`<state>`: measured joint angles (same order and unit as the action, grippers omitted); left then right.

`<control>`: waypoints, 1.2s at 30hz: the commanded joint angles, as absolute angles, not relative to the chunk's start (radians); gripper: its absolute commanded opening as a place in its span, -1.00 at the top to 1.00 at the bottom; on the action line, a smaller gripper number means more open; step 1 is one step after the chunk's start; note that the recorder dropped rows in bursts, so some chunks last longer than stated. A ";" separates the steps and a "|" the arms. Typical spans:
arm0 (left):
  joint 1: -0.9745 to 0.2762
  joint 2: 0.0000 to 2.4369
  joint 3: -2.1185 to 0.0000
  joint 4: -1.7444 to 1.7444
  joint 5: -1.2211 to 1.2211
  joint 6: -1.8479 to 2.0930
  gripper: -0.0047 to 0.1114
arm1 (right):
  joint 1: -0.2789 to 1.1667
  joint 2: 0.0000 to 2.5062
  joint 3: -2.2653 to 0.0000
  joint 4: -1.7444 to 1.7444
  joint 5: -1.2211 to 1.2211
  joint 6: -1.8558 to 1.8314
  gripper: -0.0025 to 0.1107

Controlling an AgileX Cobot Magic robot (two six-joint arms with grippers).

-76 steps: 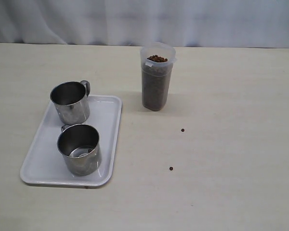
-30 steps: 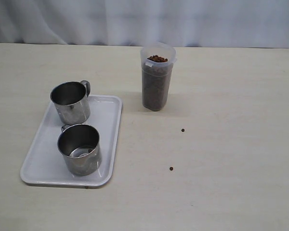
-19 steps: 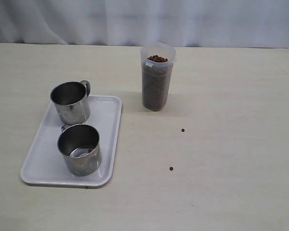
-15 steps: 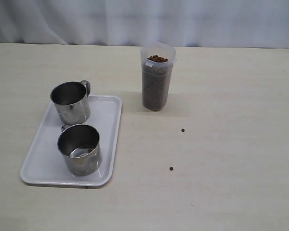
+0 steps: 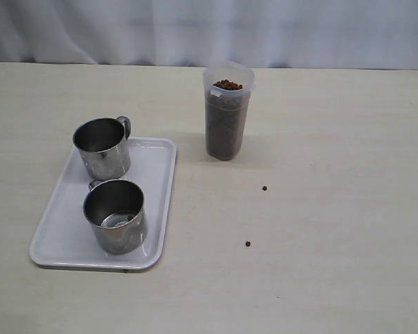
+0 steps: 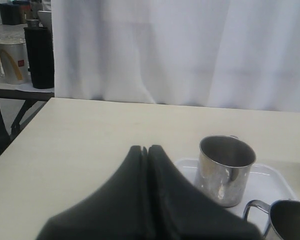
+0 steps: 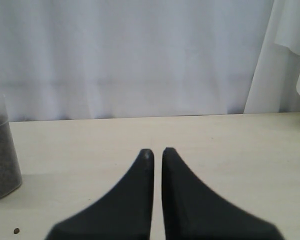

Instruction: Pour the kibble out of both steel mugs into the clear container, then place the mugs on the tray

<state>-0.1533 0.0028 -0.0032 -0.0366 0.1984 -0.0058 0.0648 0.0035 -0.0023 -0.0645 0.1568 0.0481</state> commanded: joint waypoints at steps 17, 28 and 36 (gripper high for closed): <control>-0.152 0.000 0.000 -0.035 0.179 -0.014 0.92 | 0.015 0.000 0.000 -0.060 0.160 0.037 0.88; -0.152 0.000 0.000 -0.035 0.179 -0.014 0.92 | 0.015 0.000 0.000 -0.060 0.160 0.037 0.88; -0.152 0.000 0.000 -0.035 0.179 -0.014 0.92 | 0.015 0.000 0.000 -0.060 0.160 0.037 0.88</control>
